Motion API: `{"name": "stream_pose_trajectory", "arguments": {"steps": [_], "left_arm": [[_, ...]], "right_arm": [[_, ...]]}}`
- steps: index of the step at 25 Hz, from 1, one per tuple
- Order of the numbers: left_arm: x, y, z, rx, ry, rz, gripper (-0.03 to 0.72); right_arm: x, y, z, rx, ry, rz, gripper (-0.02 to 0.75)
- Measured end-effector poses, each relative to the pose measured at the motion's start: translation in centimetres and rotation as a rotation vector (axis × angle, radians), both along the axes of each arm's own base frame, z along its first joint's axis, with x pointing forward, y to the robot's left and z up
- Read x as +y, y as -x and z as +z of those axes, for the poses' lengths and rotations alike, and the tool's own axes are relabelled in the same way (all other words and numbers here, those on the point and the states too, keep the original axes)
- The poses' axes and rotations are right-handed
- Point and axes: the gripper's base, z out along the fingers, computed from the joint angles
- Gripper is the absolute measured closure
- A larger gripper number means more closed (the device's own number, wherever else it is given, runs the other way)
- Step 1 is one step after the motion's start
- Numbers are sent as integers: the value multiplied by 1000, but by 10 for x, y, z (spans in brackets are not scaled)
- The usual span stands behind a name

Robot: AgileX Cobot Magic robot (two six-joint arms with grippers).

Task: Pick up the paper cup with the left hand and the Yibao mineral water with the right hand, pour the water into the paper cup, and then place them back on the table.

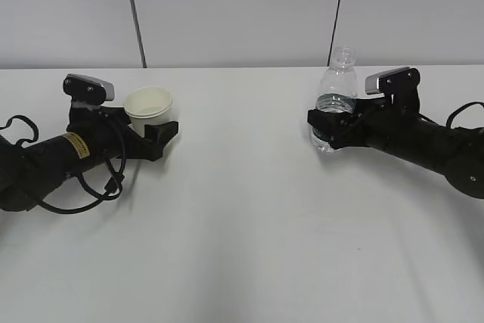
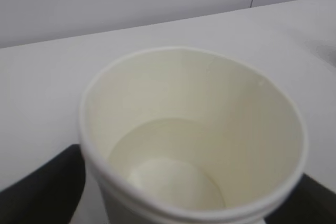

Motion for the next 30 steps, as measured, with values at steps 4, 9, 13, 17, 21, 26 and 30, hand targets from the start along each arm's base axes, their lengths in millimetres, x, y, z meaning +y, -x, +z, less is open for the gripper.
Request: {"name": "stream_pose_trajectory", "arguments": {"steps": [4,9,13,17,21,26,30], "left_arm": [[0,0,0,2,4,1,97],[0,1,6,-9,5,-1,97],[0,3,15,-30,12,-3,97],[0,4,17,-34,14,-3,97],[0,3,19,-40,14,-3,97],[0,3,31,-70,18,-3,97],[0,2,37,-82,20,-3,97]], "right_arm": [[0,0,7,1,-2,-5,88],[0,-1,17,-5,-1,-4,87],[0,0,25,-5,-13,2,87],[0,0,27,-1,-12,0,87],[0,0,36,-7,-6,-5,87],[0,1,55,-23,-16,-1,87],[1,2,66,-39,-20,4,87]]}}
